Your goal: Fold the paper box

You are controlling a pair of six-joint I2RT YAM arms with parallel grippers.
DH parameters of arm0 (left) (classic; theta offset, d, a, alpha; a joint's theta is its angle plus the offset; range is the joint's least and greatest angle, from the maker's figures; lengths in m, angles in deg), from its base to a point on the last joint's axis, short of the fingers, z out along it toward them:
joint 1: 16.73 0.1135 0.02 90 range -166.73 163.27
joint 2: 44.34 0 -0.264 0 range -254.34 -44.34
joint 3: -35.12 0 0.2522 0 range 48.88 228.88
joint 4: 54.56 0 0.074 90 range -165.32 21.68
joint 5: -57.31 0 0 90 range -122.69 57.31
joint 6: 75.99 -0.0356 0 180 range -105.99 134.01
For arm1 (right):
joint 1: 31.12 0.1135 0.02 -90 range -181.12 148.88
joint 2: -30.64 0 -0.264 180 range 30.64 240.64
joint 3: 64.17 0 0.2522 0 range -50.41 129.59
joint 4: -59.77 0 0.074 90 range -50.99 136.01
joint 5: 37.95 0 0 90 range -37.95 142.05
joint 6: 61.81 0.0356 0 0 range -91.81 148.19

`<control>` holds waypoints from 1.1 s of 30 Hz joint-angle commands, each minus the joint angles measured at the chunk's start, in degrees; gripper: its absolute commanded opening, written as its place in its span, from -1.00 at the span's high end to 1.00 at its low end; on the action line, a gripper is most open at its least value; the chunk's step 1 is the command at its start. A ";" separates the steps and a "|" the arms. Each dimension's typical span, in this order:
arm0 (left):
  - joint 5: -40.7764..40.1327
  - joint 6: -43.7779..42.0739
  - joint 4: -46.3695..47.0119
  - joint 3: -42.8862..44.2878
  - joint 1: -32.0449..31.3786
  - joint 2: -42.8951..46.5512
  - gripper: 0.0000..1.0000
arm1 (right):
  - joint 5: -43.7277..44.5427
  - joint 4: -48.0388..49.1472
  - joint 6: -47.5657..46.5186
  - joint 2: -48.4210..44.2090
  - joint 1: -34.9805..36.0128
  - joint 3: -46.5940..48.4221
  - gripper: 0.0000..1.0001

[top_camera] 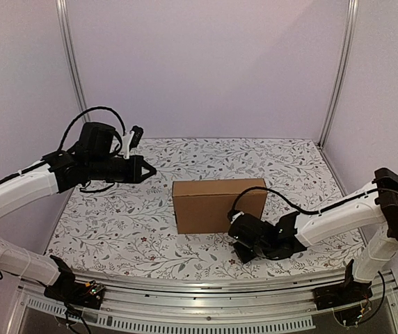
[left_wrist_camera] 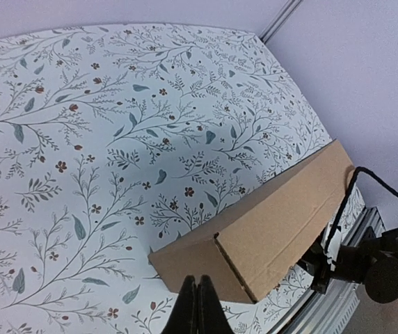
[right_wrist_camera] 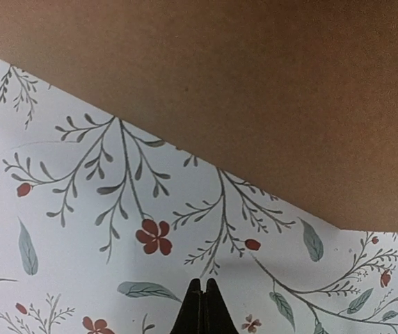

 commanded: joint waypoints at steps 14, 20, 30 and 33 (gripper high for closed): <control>4.33 1.08 3.18 0.00 0.09 -4.02 1.00 | -6.48 0.94 -3.55 0.34 -15.56 -0.37 1.00; 5.33 -0.17 4.62 2.49 0.13 -8.59 1.00 | -9.28 2.50 -2.29 0.11 -16.87 -0.56 1.00; 10.18 -2.69 6.21 15.59 0.05 -23.60 1.00 | -12.45 10.09 8.04 -2.93 -18.60 -2.73 1.00; 13.08 -2.66 5.49 19.66 -0.13 -28.34 1.00 | -14.33 15.19 11.03 -2.18 -18.72 -3.52 1.00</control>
